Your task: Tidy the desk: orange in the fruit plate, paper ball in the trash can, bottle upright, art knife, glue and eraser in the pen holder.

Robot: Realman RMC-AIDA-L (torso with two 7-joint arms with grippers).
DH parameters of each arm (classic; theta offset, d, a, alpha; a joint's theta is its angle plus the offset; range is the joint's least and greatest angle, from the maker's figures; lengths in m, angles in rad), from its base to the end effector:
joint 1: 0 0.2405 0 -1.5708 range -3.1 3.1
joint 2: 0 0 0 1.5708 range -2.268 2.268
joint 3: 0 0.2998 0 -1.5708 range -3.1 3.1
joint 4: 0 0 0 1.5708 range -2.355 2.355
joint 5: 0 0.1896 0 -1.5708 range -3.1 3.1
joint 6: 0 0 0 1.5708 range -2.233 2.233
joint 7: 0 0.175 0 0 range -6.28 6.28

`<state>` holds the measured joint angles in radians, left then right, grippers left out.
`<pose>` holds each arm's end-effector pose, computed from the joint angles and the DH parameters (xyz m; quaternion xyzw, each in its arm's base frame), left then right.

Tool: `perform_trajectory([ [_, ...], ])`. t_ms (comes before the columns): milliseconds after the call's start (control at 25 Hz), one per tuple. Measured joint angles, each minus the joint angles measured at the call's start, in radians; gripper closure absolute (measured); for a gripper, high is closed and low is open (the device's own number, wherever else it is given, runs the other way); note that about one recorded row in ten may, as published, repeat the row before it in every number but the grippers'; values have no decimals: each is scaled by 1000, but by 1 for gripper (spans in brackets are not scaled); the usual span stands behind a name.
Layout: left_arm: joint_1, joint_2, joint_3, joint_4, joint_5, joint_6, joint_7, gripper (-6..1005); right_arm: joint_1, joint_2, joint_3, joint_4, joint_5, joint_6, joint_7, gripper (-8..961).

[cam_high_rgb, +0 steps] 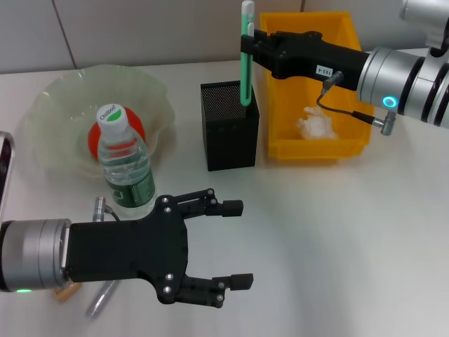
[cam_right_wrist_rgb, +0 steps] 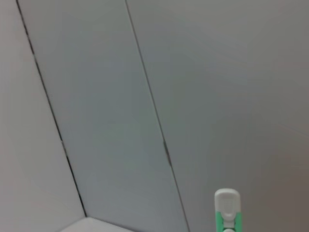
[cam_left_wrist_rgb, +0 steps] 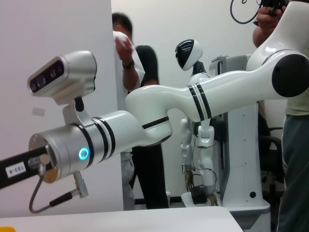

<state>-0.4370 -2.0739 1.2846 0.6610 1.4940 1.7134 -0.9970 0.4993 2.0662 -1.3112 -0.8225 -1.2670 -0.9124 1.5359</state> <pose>-0.2101 0.2702 -0.0804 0.9375 -0.0289 0.3467 0.0026 0.2072 0.4220 -0.0404 -0.8600 0.2649 0.3342 0.2802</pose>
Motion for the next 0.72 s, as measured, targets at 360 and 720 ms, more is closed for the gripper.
perform_trajectory([
  [360,-6,0,0,0,0,0,0,136,17,0,1,29,-23,14,-1,752],
  [720,-7,0,1,0,0,-2,-1,136,26,0,1,32,-58,10,-1,746],
])
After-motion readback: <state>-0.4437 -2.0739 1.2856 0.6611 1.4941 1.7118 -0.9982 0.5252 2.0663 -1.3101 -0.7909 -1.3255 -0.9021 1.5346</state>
